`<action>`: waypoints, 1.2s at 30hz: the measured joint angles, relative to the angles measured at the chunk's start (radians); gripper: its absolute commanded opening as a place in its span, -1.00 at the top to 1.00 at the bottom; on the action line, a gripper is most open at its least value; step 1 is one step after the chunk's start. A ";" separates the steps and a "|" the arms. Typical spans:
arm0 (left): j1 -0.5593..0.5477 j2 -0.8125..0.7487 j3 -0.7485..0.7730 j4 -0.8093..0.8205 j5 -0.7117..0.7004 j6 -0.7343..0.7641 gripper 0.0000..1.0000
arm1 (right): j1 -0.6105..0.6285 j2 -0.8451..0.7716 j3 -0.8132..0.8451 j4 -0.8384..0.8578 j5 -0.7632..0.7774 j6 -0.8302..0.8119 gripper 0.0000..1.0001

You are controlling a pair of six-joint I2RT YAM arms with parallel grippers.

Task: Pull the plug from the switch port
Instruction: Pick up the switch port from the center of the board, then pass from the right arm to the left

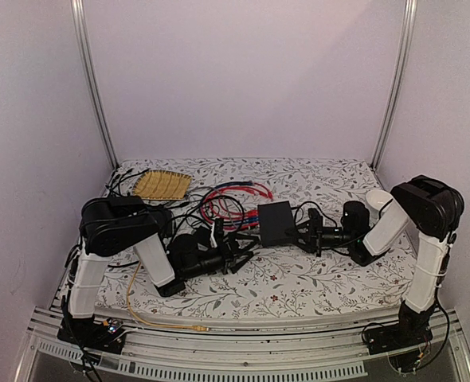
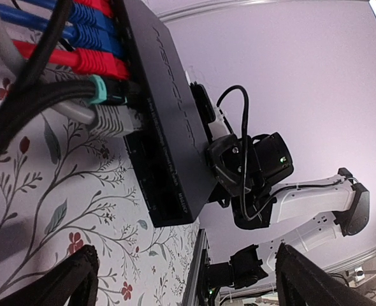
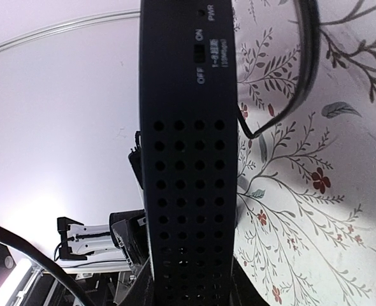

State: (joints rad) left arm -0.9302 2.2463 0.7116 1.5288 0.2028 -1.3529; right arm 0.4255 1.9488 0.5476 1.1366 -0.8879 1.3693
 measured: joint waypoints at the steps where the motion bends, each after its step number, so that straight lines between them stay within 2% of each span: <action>1: 0.002 0.000 0.001 0.000 0.011 0.003 -0.96 | 0.006 -0.006 0.007 -0.014 0.005 -0.003 0.97; 13: 0.049 0.000 0.005 0.000 0.071 0.001 -0.95 | 0.088 -0.094 0.055 -0.195 0.060 -0.077 0.97; 19: 0.060 0.000 0.046 0.000 0.105 -0.018 -0.88 | 0.120 -0.133 0.063 -0.252 0.081 -0.111 0.96; 23: 0.060 0.000 0.073 0.000 0.130 -0.031 -0.73 | 0.140 -0.134 0.070 -0.257 0.091 -0.118 0.97; 30: 0.061 0.012 0.086 0.000 0.149 -0.066 -0.33 | 0.150 -0.134 0.076 -0.257 0.094 -0.117 0.97; 36: 0.061 0.031 0.086 0.000 0.150 -0.077 -0.27 | 0.155 -0.134 0.080 -0.255 0.093 -0.105 0.97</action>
State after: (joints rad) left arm -0.8688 2.2768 0.7979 1.5291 0.3527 -1.4296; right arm 0.5808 1.8149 0.6281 0.8814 -0.7944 1.2648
